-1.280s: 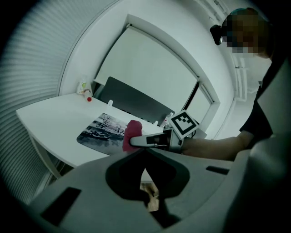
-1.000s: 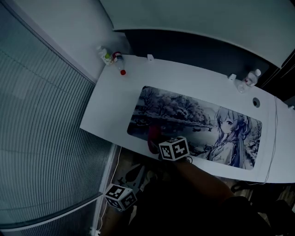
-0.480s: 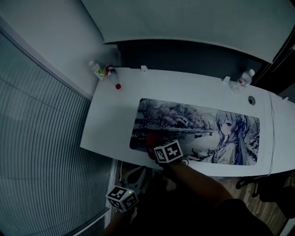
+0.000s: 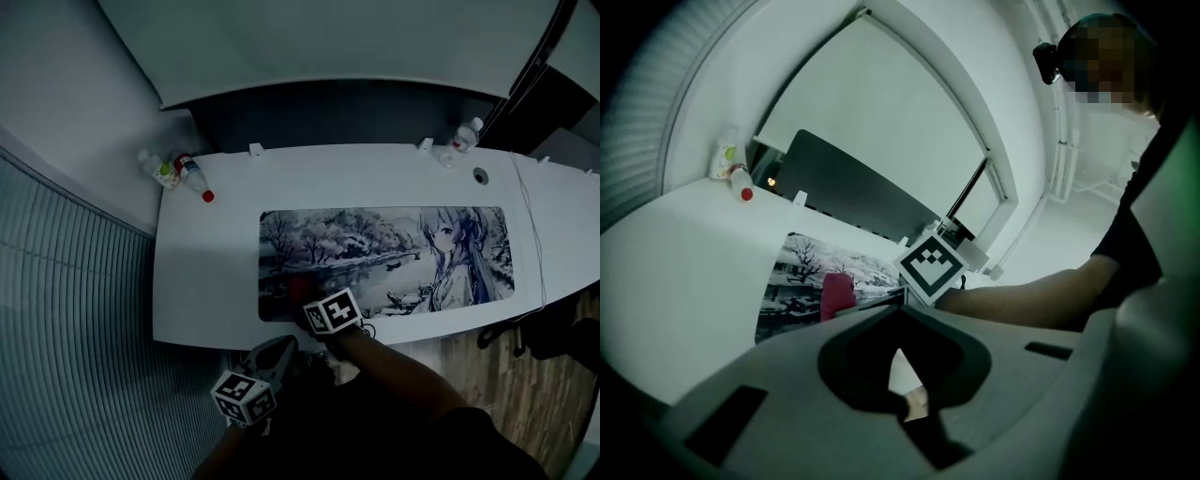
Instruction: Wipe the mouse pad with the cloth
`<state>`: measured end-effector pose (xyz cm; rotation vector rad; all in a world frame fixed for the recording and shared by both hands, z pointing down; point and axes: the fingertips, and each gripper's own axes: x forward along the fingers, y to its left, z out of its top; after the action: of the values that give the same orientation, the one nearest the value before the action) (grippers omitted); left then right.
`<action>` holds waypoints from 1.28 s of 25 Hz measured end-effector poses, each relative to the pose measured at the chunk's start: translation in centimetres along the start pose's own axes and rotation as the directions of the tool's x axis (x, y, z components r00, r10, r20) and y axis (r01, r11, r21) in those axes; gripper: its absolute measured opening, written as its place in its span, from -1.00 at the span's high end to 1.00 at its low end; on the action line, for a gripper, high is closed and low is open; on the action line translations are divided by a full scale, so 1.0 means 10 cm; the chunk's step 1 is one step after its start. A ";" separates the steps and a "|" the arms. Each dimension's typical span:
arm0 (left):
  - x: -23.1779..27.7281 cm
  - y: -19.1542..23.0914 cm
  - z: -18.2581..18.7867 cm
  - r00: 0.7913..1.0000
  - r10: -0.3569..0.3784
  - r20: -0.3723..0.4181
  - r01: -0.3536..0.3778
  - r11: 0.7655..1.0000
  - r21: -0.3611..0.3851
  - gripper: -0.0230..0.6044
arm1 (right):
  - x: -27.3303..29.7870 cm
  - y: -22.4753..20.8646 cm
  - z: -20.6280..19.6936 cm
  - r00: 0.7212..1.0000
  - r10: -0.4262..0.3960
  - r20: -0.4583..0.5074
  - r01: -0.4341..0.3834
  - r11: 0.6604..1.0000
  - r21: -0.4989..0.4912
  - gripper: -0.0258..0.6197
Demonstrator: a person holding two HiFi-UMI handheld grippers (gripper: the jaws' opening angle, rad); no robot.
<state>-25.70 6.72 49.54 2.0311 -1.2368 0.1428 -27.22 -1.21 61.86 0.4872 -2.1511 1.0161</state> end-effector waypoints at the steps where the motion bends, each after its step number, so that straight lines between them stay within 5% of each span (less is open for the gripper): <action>1: 0.01 0.01 0.00 1.000 -0.019 -0.013 0.019 1.000 0.009 0.91 | 0.01 0.00 -0.01 1.000 -0.006 0.000 0.006 1.000 0.008 0.58; 17: 0.68 -0.34 0.12 0.971 -0.192 -0.140 0.209 0.971 0.117 0.91 | -0.49 -0.59 -0.17 0.999 -0.029 0.045 0.024 0.994 0.109 0.58; 32: 1.53 -1.12 -0.03 0.951 -0.234 -0.204 0.263 0.957 0.124 0.91 | -1.44 -1.61 -0.61 0.998 -0.043 0.037 0.035 0.983 0.182 0.58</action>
<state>-8.49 -1.22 50.65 2.2278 -0.8670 0.3062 -5.25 -5.92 62.50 0.6387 -2.0856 1.1959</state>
